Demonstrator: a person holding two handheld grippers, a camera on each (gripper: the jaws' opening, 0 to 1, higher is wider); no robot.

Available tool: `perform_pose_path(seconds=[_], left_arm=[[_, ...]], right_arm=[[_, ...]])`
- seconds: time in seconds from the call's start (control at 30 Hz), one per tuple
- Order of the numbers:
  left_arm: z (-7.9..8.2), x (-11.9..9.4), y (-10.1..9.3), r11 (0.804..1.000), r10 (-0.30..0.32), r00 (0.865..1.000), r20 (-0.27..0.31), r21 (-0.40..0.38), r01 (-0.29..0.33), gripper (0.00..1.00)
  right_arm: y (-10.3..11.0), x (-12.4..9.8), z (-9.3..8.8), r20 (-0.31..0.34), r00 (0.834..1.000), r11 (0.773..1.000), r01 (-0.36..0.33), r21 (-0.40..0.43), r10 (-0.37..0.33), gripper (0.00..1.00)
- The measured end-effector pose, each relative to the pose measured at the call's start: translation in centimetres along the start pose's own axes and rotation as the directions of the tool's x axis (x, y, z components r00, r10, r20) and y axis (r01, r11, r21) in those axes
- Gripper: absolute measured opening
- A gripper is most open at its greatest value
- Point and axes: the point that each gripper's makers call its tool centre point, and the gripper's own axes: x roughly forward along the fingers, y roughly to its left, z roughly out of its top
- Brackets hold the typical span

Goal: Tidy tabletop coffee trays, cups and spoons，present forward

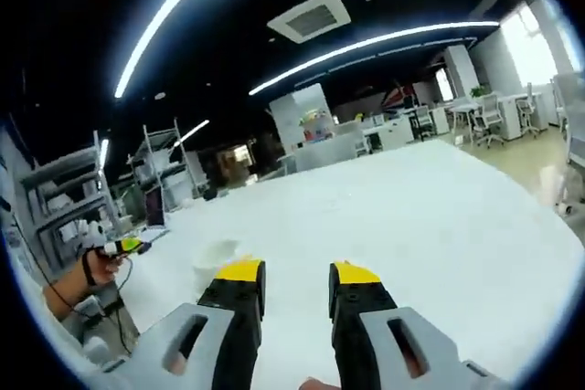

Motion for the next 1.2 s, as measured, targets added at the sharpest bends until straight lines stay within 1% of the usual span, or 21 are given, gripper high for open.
perform_pose_path(seconds=[0.1, 0.13, 0.2, 0.23, 0.33, 0.43, 0.5, 0.57, 0.6, 0.63, 0.67, 0.7, 0.77, 0.8, 0.87, 0.9, 0.93, 1.0, 1.1, 1.13, 1.2], left_arm=[[-0.6, 0.8, -0.3, 0.999, -0.018, 1.000, -0.024, -0.046, 0.017, 0.21], [-0.9, 1.1, -0.4, 0.997, -0.021, 0.999, -0.035, -0.078, 0.018, 0.21], [-1.3, 1.7, -0.7, 0.993, -0.034, 0.998, -0.051, -0.111, 0.028, 0.22], [-1.8, 1.9, -1.3, 0.988, -0.040, 0.997, -0.073, -0.153, 0.029, 0.22], [-2.1, 2.7, -1.7, 0.981, -0.050, 0.995, -0.081, -0.191, 0.034, 0.23], [-2.9, 3.4, -2.3, 0.969, -0.070, 0.991, -0.117, -0.243, 0.039, 0.23], [-3.4, 3.9, -2.9, 0.963, -0.087, 0.987, -0.134, -0.265, 0.049, 0.23], [-4.0, 4.6, -3.0, 0.956, -0.099, 0.981, -0.165, -0.290, 0.047, 0.24], [-4.4, 4.9, -3.2, 0.953, -0.107, 0.978, -0.178, -0.299, 0.050, 0.23], [-4.9, 5.1, -3.5, 0.945, -0.115, 0.974, -0.198, -0.325, 0.045, 0.23], [-5.2, 5.4, -3.6, 0.941, -0.116, 0.971, -0.211, -0.336, 0.040, 0.23], [-5.5, 5.7, -3.8, 0.939, -0.119, 0.968, -0.219, -0.342, 0.037, 0.23], [-5.7, 6.1, -3.9, 0.935, -0.123, 0.965, -0.230, -0.352, 0.036, 0.23], [-6.0, 6.5, -3.9, 0.933, -0.125, 0.961, -0.245, -0.360, 0.030, 0.23], [-6.5, 7.1, -4.3, 0.924, -0.134, 0.956, -0.262, -0.382, 0.025, 0.24], [-6.7, 7.4, -4.6, 0.919, -0.139, 0.954, -0.266, -0.394, 0.024, 0.24], [-7.0, 7.6, -4.7, 0.915, -0.143, 0.951, -0.274, -0.403, 0.022, 0.25], [-7.3, 8.2, -4.9, 0.913, -0.143, 0.949, -0.281, -0.407, 0.018, 0.27], [-7.9, 8.9, -5.5, 0.893, -0.160, 0.940, -0.303, -0.450, 0.007, 0.26], [-7.9, 9.2, -5.6, 0.893, -0.161, 0.939, -0.305, -0.449, 0.007, 0.25], [-8.4, 9.2, -6.8, 0.896, -0.158, 0.935, -0.317, -0.443, 0.001, 0.23]], right_arm=[[1.0, 1.3, -1.1, -0.062, 0.996, 0.994, -0.052, 0.091, 0.058, 0.28], [1.6, 1.8, -1.5, -0.074, 0.995, 0.992, -0.063, 0.110, 0.071, 0.28], [2.1, 2.5, -2.1, -0.106, 0.991, 0.987, -0.067, 0.149, 0.083, 0.27], [2.5, 3.1, -2.4, -0.124, 0.987, 0.981, -0.084, 0.175, 0.107, 0.26], [3.7, 4.2, -3.0, -0.150, 0.976, 0.962, -0.116, 0.245, 0.156, 0.26], [4.1, 5.4, -3.8, -0.187, 0.966, 0.942, -0.114, 0.315, 0.179, 0.26], [4.7, 6.1, -4.5, -0.203, 0.960, 0.939, -0.119, 0.323, 0.192, 0.26], [5.3, 7.1, -5.4, -0.236, 0.950, 0.932, -0.117, 0.343, 0.206, 0.25], [6.0, 7.4, -5.8, -0.253, 0.940, 0.922, -0.127, 0.366, 0.230, 0.25], [6.2, 7.9, -6.0, -0.259, 0.936, 0.915, -0.127, 0.384, 0.238, 0.25], [6.5, 8.3, -6.1, -0.262, 0.934, 0.914, -0.130, 0.385, 0.243, 0.25], [6.7, 8.7, -6.4, -0.277, 0.927, 0.909, -0.129, 0.396, 0.252, 0.25], [7.0, 9.4, -6.7, -0.284, 0.926, 0.911, -0.124, 0.394, 0.248, 0.24], [6.9, 9.8, -6.8, -0.293, 0.923, 0.908, -0.119, 0.401, 0.250, 0.24], [7.2, 10.5, -7.5, -0.318, 0.909, 0.898, -0.116, 0.425, 0.268, 0.24], [7.2, 10.9, -7.6, -0.319, 0.909, 0.897, -0.115, 0.426, 0.268, 0.23], [7.1, 11.2, -7.8, -0.329, 0.904, 0.893, -0.110, 0.437, 0.272, 0.23], [7.1, 11.8, -8.0, -0.333, 0.899, 0.883, -0.110, 0.456, 0.285, 0.22], [7.2, 12.6, -8.2, -0.344, 0.890, 0.873, -0.110, 0.475, 0.299, 0.21], [7.2, 12.8, -8.2, -0.350, 0.888, 0.873, -0.106, 0.476, 0.299, 0.21], [7.0, 13.2, -8.3, -0.361, 0.882, 0.872, -0.103, 0.478, 0.303, 0.20]])
